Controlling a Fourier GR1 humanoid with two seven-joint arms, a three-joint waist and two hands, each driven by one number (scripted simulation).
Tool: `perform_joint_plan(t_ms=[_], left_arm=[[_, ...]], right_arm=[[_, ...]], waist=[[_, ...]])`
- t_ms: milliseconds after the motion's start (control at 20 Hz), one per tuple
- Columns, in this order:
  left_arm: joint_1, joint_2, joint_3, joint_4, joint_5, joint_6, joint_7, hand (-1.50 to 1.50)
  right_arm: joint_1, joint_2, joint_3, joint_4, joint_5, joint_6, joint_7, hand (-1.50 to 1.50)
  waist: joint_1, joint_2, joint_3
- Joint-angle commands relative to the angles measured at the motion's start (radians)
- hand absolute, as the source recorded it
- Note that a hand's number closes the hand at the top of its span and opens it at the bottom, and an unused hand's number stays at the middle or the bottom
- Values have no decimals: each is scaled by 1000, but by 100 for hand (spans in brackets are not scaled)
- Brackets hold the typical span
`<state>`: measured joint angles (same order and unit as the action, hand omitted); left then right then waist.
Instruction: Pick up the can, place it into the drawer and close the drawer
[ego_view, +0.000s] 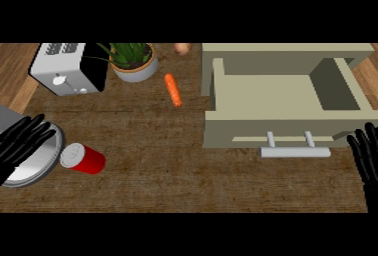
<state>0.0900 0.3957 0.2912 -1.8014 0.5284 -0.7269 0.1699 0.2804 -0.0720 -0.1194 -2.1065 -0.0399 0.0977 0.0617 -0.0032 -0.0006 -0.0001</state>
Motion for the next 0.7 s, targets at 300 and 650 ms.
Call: perform_joint_plan(t_ms=[300, 650], left_arm=[[-23, -103, -6, 119, -220, -37, -135, -150], [-125, -75, 33, 373, -390, -62, -329, -150]], right_arm=[[-27, -7, -58, 36, -22, 41, -8, -150], [-20, 48, 1, 64, 66, 12, -55, -150]], waist=[[2, 0, 0], [-2, 1, -1]])
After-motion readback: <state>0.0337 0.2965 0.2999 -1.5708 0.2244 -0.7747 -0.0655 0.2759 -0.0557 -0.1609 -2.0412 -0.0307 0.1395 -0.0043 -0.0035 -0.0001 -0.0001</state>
